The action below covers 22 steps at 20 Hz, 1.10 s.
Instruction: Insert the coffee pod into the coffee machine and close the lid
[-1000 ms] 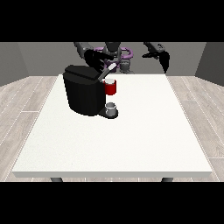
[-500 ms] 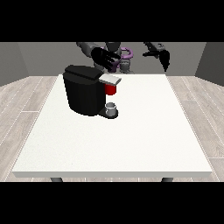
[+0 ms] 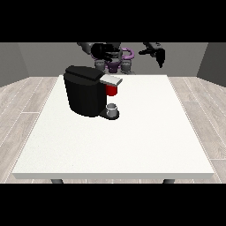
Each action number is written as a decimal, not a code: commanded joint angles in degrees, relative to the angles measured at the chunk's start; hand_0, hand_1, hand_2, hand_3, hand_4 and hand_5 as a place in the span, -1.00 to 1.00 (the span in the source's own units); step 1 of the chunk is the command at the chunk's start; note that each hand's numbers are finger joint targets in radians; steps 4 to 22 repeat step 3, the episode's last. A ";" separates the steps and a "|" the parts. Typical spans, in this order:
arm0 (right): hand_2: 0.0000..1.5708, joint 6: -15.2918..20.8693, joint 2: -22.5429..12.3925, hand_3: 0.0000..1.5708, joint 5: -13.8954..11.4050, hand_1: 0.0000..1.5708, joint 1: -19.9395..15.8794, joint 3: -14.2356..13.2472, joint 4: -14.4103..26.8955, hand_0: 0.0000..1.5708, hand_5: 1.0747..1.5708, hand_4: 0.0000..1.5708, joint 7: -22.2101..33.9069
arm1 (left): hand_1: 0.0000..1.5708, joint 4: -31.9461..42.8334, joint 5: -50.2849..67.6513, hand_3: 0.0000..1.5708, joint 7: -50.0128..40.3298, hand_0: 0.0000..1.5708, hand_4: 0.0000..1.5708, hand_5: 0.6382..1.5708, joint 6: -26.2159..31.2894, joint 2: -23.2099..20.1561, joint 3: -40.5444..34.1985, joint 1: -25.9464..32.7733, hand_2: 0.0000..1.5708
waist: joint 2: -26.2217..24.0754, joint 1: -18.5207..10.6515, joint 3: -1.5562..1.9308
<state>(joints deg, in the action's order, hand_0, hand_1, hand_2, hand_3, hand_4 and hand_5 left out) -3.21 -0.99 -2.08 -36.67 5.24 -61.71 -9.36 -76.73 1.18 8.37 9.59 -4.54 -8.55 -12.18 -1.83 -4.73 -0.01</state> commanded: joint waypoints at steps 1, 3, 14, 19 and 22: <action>-1.00 1.40 0.94 -1.00 6.01 -1.00 10.24 6.04 -4.61 -1.00 1.00 -0.64 -2.10 | -1.00 2.34 2.15 -1.00 -0.34 -1.00 -0.76 1.00 1.05 -1.54 -2.39 0.01 -1.00 | -3.69 3.42 0.01; -1.00 1.07 0.96 -1.00 5.82 -1.00 15.84 4.66 -4.70 -1.00 1.00 -0.80 -3.12 | -1.00 1.29 0.91 -1.00 0.89 -1.00 -0.76 1.00 -0.50 0.04 -1.53 4.60 -1.00 | -5.74 4.86 0.02; -1.00 1.07 0.96 -1.00 5.82 -1.00 15.84 4.66 -4.70 -1.00 1.00 -0.80 -3.12 | -1.00 1.29 0.91 -1.00 0.89 -1.00 -0.76 1.00 -0.50 0.04 -1.53 4.60 -1.00 | -5.74 4.86 0.02; -1.00 1.07 0.96 -1.00 5.82 -1.00 15.84 4.66 -4.70 -1.00 1.00 -0.80 -3.12 | -1.00 1.29 0.91 -1.00 0.89 -1.00 -0.76 1.00 -0.50 0.04 -1.53 4.60 -1.00 | -5.74 4.86 0.02; -1.00 1.07 0.96 -1.00 5.82 -1.00 15.84 4.66 -4.70 -1.00 1.00 -0.80 -3.12 | -1.00 1.29 0.91 -1.00 0.89 -1.00 -0.76 1.00 -0.50 0.04 -1.53 4.60 -1.00 | -5.74 4.86 0.02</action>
